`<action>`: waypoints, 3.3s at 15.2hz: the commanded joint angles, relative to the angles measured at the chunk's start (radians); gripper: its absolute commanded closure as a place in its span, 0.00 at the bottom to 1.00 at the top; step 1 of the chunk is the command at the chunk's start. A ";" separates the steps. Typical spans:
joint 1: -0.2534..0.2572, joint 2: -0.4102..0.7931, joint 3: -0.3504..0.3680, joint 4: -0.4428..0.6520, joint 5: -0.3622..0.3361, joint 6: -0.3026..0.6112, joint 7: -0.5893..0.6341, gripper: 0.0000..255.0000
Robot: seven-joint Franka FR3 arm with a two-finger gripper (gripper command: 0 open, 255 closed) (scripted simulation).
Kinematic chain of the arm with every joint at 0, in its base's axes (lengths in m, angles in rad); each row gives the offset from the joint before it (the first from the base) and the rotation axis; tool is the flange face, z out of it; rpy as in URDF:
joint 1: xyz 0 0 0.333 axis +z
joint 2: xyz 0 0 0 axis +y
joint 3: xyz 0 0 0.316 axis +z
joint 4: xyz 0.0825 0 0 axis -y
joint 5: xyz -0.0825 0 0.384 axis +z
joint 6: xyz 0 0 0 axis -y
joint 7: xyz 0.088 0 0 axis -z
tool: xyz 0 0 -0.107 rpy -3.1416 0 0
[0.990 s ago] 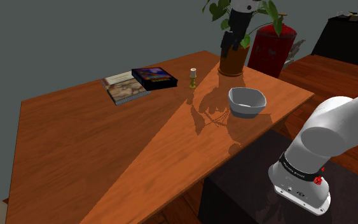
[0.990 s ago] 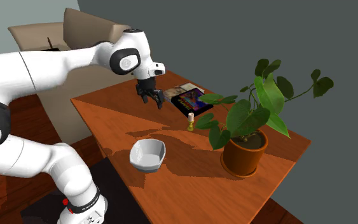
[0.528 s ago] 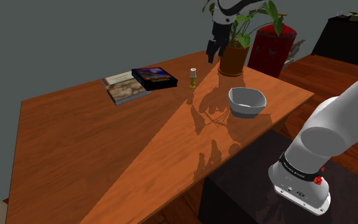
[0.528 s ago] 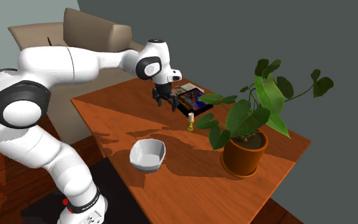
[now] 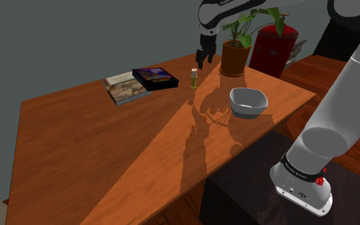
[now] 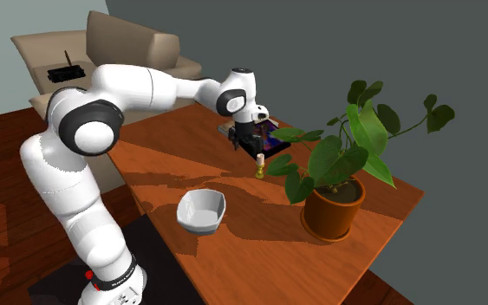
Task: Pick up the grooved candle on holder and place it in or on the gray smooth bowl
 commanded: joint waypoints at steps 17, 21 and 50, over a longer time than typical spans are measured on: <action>-0.015 0.304 -0.001 0.180 0.030 0.083 -0.038 0.00; -0.015 0.304 -0.001 0.181 0.030 0.082 -0.038 0.00; -0.015 0.247 -0.003 0.359 0.024 -0.152 -0.036 1.00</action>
